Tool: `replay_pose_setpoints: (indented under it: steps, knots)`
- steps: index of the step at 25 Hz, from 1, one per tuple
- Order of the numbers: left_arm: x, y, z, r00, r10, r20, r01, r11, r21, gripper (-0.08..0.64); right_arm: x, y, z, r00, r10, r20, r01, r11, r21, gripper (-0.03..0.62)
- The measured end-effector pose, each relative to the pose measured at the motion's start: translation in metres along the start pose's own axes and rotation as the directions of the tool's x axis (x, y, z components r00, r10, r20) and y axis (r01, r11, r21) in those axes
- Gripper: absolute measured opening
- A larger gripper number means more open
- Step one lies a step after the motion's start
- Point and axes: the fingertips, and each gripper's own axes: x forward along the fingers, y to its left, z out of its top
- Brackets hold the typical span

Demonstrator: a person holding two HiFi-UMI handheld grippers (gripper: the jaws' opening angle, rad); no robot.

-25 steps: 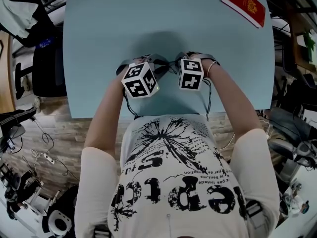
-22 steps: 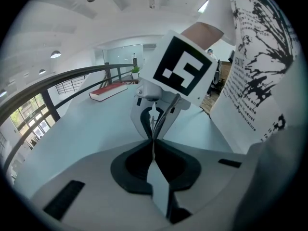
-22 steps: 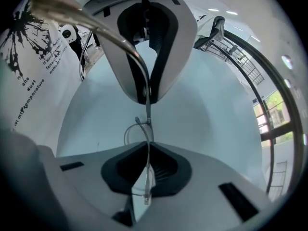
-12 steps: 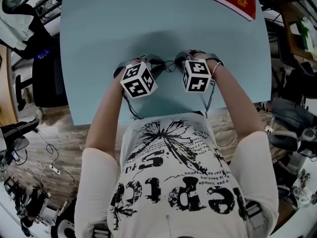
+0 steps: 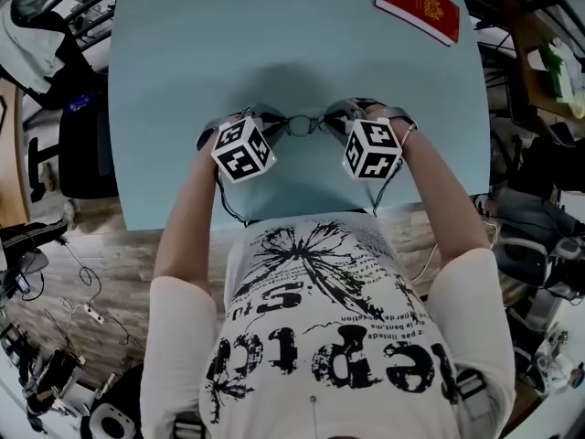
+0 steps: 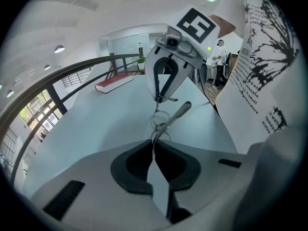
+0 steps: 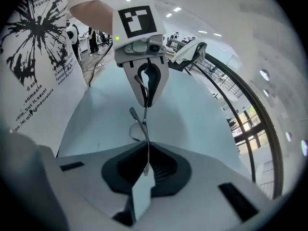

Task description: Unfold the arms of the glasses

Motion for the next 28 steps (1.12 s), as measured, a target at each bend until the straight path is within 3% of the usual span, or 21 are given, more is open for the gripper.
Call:
replay_pose_setpoints:
  steps: [11, 19, 28]
  knots:
    - [0.003, 0.001, 0.006, 0.997, 0.057, -0.053, -0.058, 0.998, -0.027, 0.026, -0.036, -0.016, -0.034, 0.991, -0.113, 0.075, 0.107, 0.991, 0.077, 0.026]
    - [0.005, 0.003, 0.006, 0.996, 0.073, -0.052, -0.076, 0.996, -0.049, 0.026, -0.033, -0.008, -0.059, 0.994, -0.100, 0.051, 0.092, 0.987, 0.130, 0.026]
    - [0.004, 0.004, 0.013, 0.994, 0.104, -0.020, -0.105, 0.992, -0.073, 0.026, -0.031, -0.007, -0.059, 0.992, -0.110, 0.068, 0.097, 0.980, 0.173, 0.028]
